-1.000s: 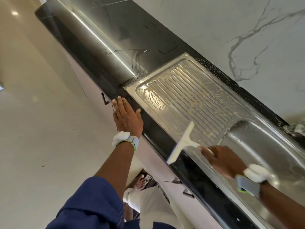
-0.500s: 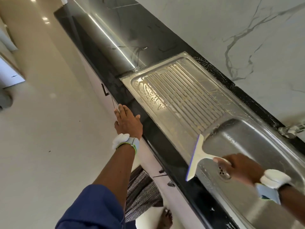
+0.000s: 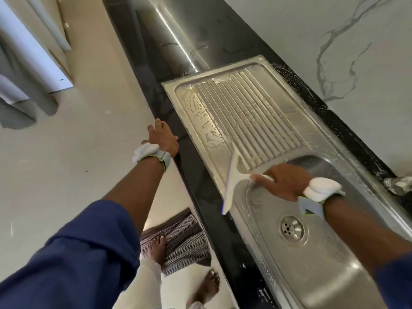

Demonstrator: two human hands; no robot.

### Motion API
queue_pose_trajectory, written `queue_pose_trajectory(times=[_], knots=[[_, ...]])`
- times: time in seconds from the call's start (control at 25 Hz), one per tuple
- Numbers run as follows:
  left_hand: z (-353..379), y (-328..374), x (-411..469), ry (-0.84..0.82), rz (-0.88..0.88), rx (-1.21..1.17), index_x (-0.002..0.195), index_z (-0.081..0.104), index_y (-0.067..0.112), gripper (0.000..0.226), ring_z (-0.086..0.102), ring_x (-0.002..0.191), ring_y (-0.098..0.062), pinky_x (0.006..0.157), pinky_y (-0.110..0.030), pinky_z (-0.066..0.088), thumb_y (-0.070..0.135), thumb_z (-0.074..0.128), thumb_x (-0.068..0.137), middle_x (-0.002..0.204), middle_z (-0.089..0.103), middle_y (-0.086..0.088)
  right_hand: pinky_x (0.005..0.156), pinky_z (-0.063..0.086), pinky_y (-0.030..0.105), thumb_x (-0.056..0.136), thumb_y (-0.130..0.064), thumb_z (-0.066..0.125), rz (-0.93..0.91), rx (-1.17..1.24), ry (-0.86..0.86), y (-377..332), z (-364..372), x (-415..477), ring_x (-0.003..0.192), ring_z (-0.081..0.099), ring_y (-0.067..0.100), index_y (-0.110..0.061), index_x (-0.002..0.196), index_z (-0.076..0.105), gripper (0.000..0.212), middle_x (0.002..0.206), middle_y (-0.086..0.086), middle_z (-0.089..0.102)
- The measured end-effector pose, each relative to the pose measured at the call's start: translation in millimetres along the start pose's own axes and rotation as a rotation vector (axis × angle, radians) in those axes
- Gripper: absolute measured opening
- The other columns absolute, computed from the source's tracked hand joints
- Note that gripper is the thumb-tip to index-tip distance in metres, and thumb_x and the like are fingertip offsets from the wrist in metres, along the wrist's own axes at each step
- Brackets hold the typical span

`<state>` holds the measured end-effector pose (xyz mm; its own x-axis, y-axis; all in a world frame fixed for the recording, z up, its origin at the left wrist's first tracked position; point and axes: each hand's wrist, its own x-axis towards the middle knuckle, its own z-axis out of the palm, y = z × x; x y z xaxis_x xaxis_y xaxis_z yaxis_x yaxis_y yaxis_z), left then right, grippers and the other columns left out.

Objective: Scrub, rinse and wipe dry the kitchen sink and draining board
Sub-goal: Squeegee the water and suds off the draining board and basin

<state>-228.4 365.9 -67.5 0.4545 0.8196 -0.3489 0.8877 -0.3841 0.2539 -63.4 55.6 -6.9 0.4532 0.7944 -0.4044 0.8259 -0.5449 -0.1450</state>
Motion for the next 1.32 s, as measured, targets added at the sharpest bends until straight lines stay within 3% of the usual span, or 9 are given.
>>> queue_pose_trajectory(times=[0.12,0.28,0.4,0.56,0.68,0.8,0.88,1.12,1.32], knots=[[-1,-1,-2,0.025,0.017,-0.002,0.163,0.017,0.013,0.070,0.006,0.158,-0.028,0.118,-0.063,0.024,0.036,0.051,0.106,0.173,0.005,0.000,0.054,0.037,0.036,0.088,-0.079,0.034,0.122,0.284,0.074,16,-16,3,0.050,0.043,0.019,-0.018,0.057,0.041,0.069,0.049,-0.004,0.042],[9,-6,19,0.267,0.032,-0.152,0.154,0.038,0.023,0.066,0.020,0.155,-0.025,0.122,-0.057,0.015,0.048,0.059,0.097,0.168,0.023,-0.002,0.043,0.026,0.020,0.099,-0.055,0.049,0.301,1.115,0.114,-35,-37,76,0.036,0.027,0.014,-0.017,0.070,0.045,0.048,0.048,0.000,0.034],[-5,-1,76,0.389,-0.004,-0.270,0.152,0.042,0.020,0.064,0.025,0.152,-0.027,0.119,-0.058,0.026,0.049,0.058,0.097,0.164,0.030,-0.006,0.039,0.031,0.019,0.103,-0.048,0.047,0.345,1.257,0.131,-62,-63,144,0.033,0.031,0.016,-0.015,0.074,0.048,0.044,0.052,0.005,0.042],[-27,20,153,0.379,-0.149,-0.458,0.157,0.027,0.015,0.070,0.028,0.147,-0.036,0.105,-0.059,0.036,0.045,0.054,0.100,0.163,0.027,-0.011,0.036,0.028,0.017,0.105,-0.043,0.040,0.482,1.346,0.246,-72,-94,243,0.030,0.031,0.014,-0.014,0.075,0.046,0.042,0.054,0.004,0.041],[-16,30,178,0.381,-0.260,-0.442,0.161,0.016,0.015,0.074,0.034,0.140,-0.042,0.095,-0.059,0.044,0.049,0.046,0.102,0.163,0.022,-0.017,0.041,0.035,0.023,0.104,-0.036,0.039,0.530,1.090,0.276,-62,-103,303,0.037,0.040,0.019,-0.011,0.077,0.047,0.037,0.060,0.009,0.048],[-5,32,178,0.431,-0.250,-0.353,0.160,0.019,0.016,0.072,0.043,0.131,-0.044,0.085,-0.056,0.050,0.053,0.041,0.103,0.161,0.024,-0.021,0.069,0.051,0.040,0.102,-0.038,0.039,0.472,0.638,0.269,-58,-85,324,0.074,0.063,0.038,-0.009,0.085,0.059,0.039,0.087,0.024,0.066],[-8,32,178,0.436,-0.269,-0.346,0.160,0.020,0.016,0.074,0.047,0.125,-0.044,0.083,-0.055,0.051,0.057,0.038,0.102,0.160,0.025,-0.022,0.080,0.048,0.041,0.104,-0.044,0.035,0.416,0.618,0.309,-76,-76,326,0.091,0.065,0.042,-0.007,0.087,0.068,0.052,0.097,0.025,0.069],[-8,34,171,0.436,-0.258,-0.327,0.160,0.021,0.016,0.079,0.050,0.121,-0.044,0.084,-0.055,0.051,0.067,0.030,0.099,0.159,0.026,-0.023,0.083,0.044,0.041,0.106,-0.048,0.030,0.310,0.363,0.269,-102,-67,316,0.104,0.061,0.042,-0.006,0.098,0.067,0.056,0.108,0.021,0.069],[-12,35,168,0.396,-0.266,-0.349,0.160,0.020,0.018,0.079,0.048,0.123,-0.044,0.089,-0.055,0.048,0.067,0.030,0.100,0.161,0.024,-0.022,0.077,0.043,0.040,0.102,-0.058,0.021,0.225,0.189,0.166,-68,-40,227,0.095,0.063,0.041,-0.015,0.093,0.058,0.057,0.098,0.015,0.069]])
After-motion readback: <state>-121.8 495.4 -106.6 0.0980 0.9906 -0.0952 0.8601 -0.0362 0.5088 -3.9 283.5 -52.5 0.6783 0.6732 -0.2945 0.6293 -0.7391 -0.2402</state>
